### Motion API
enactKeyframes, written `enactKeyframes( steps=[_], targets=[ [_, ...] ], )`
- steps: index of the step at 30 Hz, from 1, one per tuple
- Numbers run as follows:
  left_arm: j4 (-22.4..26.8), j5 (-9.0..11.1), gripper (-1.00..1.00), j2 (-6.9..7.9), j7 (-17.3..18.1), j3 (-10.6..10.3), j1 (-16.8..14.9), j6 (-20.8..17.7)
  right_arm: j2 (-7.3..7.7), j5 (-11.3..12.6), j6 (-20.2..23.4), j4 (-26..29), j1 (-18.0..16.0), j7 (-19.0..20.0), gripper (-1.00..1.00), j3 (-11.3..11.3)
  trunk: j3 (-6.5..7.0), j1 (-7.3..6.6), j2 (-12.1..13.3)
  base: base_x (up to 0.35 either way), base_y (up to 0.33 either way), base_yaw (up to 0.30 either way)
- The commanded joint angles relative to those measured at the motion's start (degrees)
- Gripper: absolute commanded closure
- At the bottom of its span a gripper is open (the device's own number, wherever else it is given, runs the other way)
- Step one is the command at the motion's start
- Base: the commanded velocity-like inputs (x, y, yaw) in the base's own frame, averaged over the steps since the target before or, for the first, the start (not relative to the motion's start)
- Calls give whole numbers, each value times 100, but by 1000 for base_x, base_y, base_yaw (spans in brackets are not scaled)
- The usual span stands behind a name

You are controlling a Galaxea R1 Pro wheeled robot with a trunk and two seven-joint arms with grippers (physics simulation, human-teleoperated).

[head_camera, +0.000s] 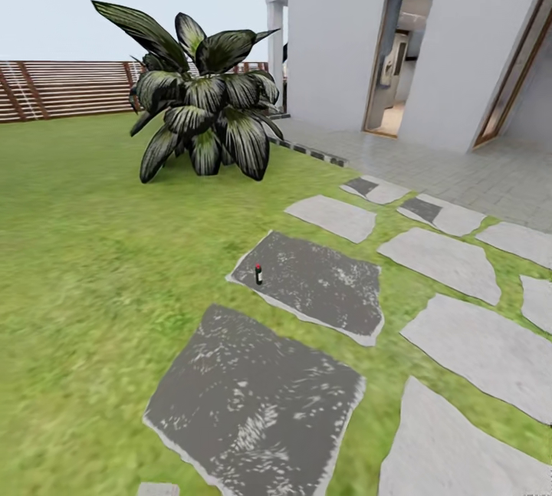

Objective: In the garden, pick up the pesticide atomizer on the floor and spray pesticide onto both trees until each tree trunk is fully covered.

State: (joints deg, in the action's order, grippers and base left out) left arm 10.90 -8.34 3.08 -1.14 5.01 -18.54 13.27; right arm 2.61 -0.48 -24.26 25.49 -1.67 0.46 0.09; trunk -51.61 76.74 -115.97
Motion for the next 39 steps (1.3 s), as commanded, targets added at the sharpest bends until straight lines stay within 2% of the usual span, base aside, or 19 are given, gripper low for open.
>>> enactKeyframes(
  steps=[1,14,39],
  targets=[
    [0,0,-100,0,0,0,0,0,-2,1,0,0,0,2,-100,0,0,0,0,288,195,-285],
    [0,8,-100,0,0,0,0,0,-1,-1,1,0,0,5,-100,0,0,0,0,261,221,-284],
    [0,8,-100,0,0,0,0,0,-2,-4,1,0,0,7,-100,0,0,0,0,192,260,-258]
  ],
)
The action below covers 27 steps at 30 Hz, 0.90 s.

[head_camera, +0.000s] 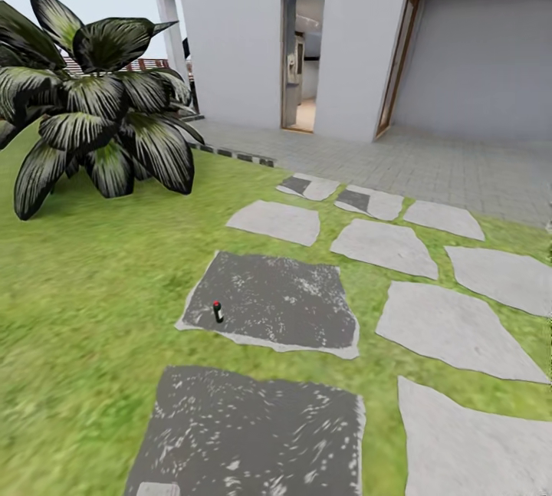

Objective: In the garden, pick up the pesticide atomizer on the floor and spray pesticide onto both trees until each tree trunk is fully covered.

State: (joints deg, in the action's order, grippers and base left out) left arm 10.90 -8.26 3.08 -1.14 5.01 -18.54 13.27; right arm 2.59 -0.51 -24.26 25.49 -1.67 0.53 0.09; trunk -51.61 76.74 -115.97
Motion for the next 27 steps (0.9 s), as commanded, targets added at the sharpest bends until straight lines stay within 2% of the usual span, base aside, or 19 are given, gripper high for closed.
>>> enactKeyframes(
  steps=[1,7,27],
  targets=[
    [0,0,-100,0,0,0,0,0,-2,-1,0,0,0,0,-100,0,0,0,0,191,263,-179],
    [0,0,-100,0,0,0,0,0,-4,0,-1,0,0,0,-100,0,0,0,0,191,270,-97],
    [0,0,-100,0,0,0,0,0,-5,-1,0,-1,0,-14,-100,0,0,0,0,194,279,-4]
  ],
)
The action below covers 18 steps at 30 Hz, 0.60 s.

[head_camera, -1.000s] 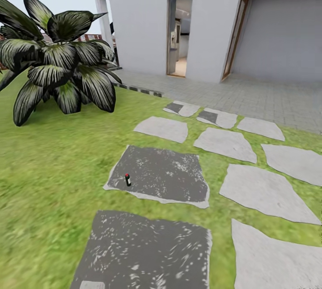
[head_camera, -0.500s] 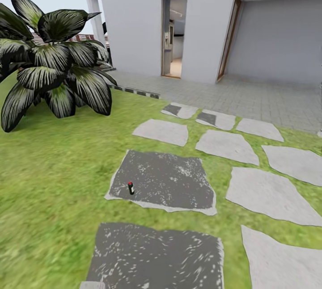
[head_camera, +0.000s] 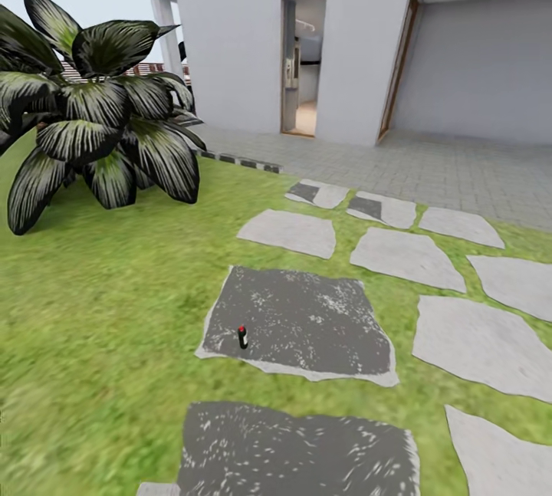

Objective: In the garden, pick up the pesticide atomizer on the floor and spray pesticide onto both trees until each tree trunk is fully covered.

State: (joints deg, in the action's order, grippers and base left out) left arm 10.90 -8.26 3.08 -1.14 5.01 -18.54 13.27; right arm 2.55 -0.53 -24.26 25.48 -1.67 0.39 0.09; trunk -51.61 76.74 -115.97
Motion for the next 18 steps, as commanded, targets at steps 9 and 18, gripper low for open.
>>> enactKeyframes(
  steps=[9,18],
  targets=[
    [0,0,-100,0,0,0,0,0,0,0,0,-7,0,-4,-100,0,0,0,0,228,279,0],
    [0,0,-100,0,0,0,0,0,0,0,0,-8,0,-2,-100,0,0,0,0,238,258,0]
  ],
)
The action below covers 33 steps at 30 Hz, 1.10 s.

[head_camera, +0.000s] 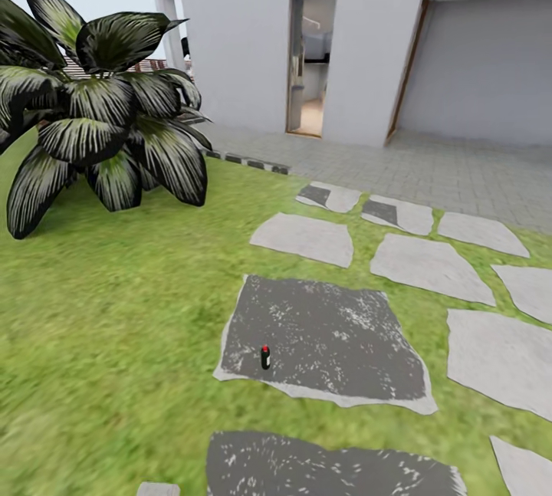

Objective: In the garden, pick up the pesticide atomizer on the floor and spray pesticide onto both trees until each tree trunk is fully covered.

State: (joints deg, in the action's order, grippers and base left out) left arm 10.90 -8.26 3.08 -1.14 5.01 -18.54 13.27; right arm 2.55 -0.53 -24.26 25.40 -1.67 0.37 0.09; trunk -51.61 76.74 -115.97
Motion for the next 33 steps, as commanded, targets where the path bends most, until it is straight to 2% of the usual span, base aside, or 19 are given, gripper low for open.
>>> enactKeyframes(
  steps=[1,7,15,24,33],
  targets=[
    [0,0,-100,0,0,0,0,0,0,0,0,0,0,3,-100,0,0,0,0,249,245,0],
    [0,-4,-100,0,0,0,0,0,0,0,-1,6,0,11,-100,0,0,0,0,273,190,0],
    [0,-9,-100,0,1,0,0,-1,0,0,0,9,0,16,-100,0,0,0,0,283,21,-79],
    [0,-9,-100,0,0,0,0,0,0,0,0,9,0,16,-100,0,0,0,0,283,-108,-237],
    [2,-7,-100,0,11,0,0,2,0,0,-5,12,0,4,-100,0,0,0,0,232,-125,-32]
  ],
)
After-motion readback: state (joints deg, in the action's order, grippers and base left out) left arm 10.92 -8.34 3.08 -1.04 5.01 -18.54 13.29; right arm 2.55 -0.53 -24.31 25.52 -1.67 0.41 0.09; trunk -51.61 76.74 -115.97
